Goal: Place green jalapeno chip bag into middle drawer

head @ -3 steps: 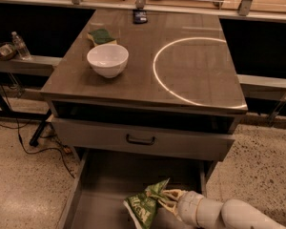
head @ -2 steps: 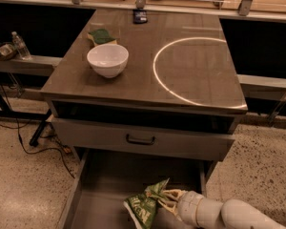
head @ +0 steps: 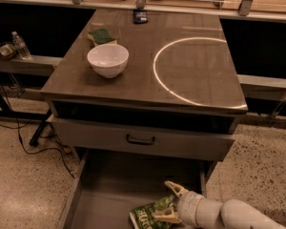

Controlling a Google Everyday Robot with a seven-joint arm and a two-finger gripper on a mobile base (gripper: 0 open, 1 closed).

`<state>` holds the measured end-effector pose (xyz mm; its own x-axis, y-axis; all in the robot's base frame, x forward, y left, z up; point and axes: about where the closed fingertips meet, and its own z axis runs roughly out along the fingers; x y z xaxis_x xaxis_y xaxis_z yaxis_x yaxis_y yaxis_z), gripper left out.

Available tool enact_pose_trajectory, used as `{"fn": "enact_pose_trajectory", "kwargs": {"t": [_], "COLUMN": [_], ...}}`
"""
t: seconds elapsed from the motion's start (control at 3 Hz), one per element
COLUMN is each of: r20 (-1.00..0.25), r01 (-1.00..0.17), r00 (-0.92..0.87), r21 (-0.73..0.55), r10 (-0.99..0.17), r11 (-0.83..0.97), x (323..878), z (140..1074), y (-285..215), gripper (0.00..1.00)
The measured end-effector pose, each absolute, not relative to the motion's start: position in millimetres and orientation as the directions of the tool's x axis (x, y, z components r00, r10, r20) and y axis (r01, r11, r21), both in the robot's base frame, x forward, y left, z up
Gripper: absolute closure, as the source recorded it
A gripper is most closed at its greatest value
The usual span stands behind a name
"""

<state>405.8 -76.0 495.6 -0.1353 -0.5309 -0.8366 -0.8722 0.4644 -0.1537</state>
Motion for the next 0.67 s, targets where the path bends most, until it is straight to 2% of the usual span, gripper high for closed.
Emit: {"fn": "enact_pose_trajectory", "kwargs": {"t": [0.33, 0.67], "r20": [-0.828, -0.807], "r01": [-0.858, -0.823], "r00": [-0.152, -0.17], "r21": [-0.16, -0.2], "r10": [-0.539, -0.565], "r11": [0.489, 0.533], "x": [407, 408], "z": [509, 532], "y": [-103, -151], "gripper": [0.0, 0.0]}}
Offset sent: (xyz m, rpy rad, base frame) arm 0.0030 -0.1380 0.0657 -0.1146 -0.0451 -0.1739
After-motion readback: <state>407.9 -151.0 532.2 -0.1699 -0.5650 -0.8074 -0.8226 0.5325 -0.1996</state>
